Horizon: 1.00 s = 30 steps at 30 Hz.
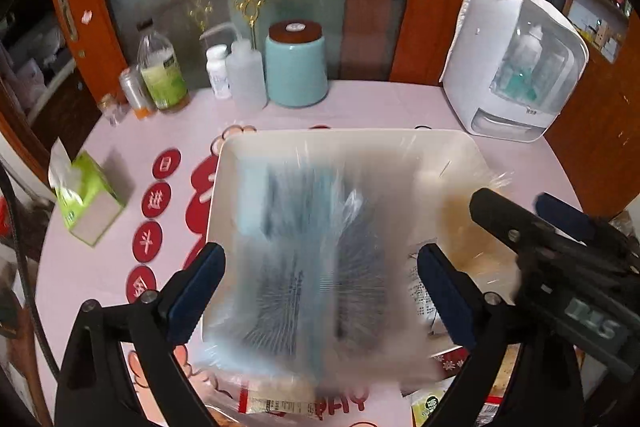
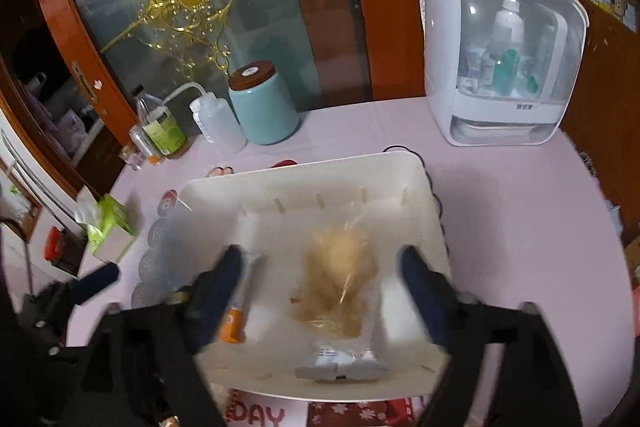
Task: Organize snacks
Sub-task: 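Lift both bags into the white tray and open both tools, then move both tools back over the remaining snacks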
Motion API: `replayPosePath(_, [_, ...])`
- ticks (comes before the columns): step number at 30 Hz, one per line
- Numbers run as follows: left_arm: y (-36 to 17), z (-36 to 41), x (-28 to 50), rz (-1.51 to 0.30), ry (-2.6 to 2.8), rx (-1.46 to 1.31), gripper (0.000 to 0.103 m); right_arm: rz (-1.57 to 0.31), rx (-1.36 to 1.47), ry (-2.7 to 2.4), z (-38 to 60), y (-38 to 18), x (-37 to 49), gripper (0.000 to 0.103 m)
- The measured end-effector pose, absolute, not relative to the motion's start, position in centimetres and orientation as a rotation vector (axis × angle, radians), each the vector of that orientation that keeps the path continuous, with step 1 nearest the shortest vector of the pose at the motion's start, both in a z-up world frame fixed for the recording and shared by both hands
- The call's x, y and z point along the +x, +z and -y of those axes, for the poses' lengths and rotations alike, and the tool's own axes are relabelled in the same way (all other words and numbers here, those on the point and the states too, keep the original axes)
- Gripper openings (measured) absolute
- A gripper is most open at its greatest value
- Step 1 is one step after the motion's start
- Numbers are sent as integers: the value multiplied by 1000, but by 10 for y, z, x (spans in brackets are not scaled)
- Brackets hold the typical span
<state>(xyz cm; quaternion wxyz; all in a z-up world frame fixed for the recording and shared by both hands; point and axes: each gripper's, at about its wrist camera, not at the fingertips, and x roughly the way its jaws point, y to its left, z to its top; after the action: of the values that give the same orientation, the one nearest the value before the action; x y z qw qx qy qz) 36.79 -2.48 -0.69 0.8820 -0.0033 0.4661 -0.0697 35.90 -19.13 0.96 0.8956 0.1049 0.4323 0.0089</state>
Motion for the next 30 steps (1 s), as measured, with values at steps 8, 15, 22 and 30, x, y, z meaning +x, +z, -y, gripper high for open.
replayPosePath(8, [8,12,346,-915,-123,-2,103,-867,239,35,194,24,347,103])
replayPosePath(15, [36,7,304,-869,-160,6,103,-863,280,35,199,40,320,103])
replayPosePath(22, [73,7,246,-821,-238,10,103,-803,252,27,205,73,265,103])
replayPosePath(30, [109,3,156,-752,-358,18,103,-748,224,73,227,100,179,103])
